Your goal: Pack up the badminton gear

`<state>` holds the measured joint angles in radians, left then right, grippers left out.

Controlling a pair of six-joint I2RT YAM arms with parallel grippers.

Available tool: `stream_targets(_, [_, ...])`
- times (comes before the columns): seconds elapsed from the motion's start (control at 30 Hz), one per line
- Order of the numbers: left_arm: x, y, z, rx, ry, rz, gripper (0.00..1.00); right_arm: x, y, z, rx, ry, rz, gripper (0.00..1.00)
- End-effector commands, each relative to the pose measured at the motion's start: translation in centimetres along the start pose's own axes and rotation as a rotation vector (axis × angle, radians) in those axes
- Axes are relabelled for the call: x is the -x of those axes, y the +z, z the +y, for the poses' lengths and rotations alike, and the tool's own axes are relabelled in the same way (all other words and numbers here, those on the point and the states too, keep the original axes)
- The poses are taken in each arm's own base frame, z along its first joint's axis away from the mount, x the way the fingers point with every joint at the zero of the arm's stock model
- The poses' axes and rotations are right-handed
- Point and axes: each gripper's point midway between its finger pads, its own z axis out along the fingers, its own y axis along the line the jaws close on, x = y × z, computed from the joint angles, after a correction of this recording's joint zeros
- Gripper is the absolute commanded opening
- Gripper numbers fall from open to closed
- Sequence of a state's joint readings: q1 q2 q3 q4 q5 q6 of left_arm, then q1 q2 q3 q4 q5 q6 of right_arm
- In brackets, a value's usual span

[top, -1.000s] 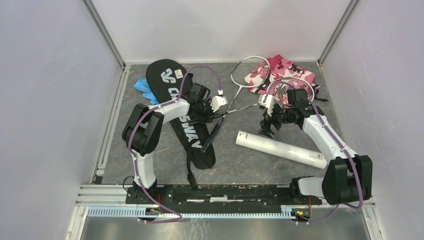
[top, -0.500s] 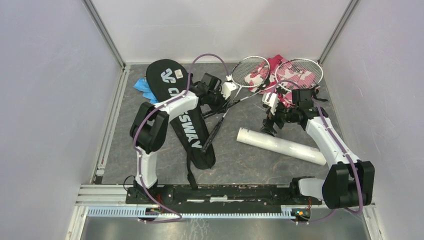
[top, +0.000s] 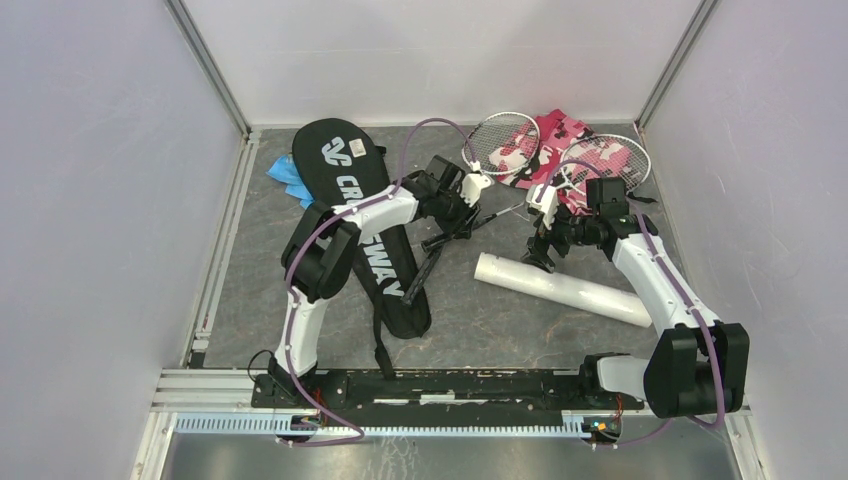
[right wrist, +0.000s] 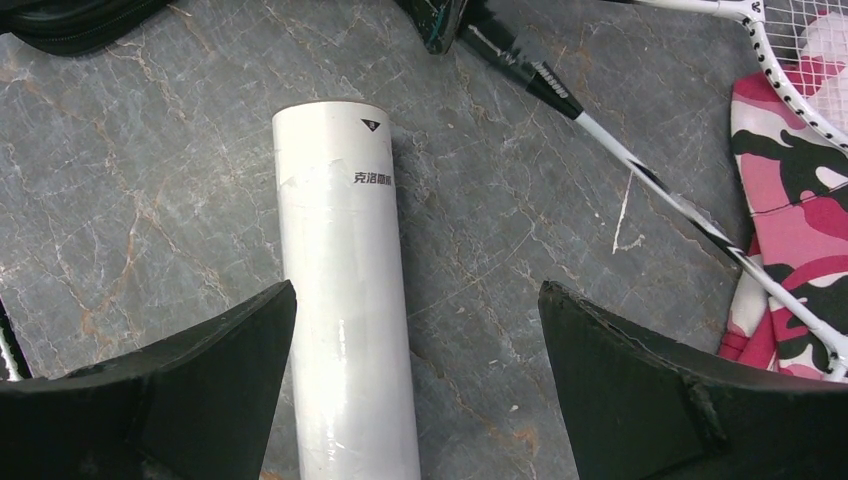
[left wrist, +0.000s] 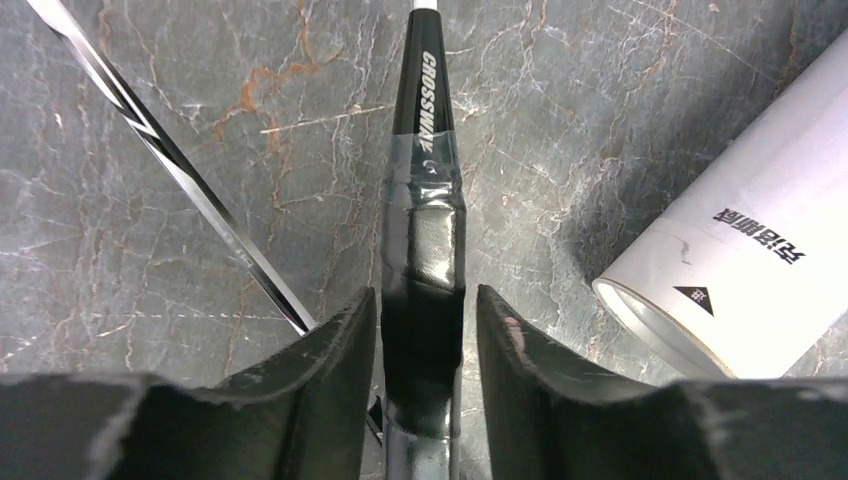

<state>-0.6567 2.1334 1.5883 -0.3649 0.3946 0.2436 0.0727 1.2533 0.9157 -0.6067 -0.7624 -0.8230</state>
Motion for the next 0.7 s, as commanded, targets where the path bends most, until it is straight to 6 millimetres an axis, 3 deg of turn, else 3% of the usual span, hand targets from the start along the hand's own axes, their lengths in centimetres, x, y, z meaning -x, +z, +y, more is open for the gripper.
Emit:
stream_targets(0.0, [4.1, -2.3, 0.5, 0.046, 0.040, -0.091, 0.53, 0.7, -0.3, 0.2, -0.002, -0.015, -0.035, 0.96])
stream_targets(0.2, [5.0, -5.7, 1.1, 0.119, 0.088, -0.108, 0.75, 0.7, -0.3, 0.3, 0.005, -0.013, -0.038, 0.97])
stream_targets(0.3, [5.2, -7.4, 2.2, 0.184, 0.078, -0.120, 0.78, 0.8, -0.3, 0.4, 0.009, -0.015, -0.041, 0.96])
stream_targets(0.5, [4.4, -10.5, 8.1, 0.517, 0.018, -0.110, 0.99, 0.8, -0.2, 0.5, 0.015, -0.010, -0.044, 0.97])
stream_targets(0.67, [3.3, -11.9, 12.4, 0.714, -0.020, -0.088, 1.00, 0.8, -0.2, 0.6, 0.021, -0.006, -0.045, 0.97])
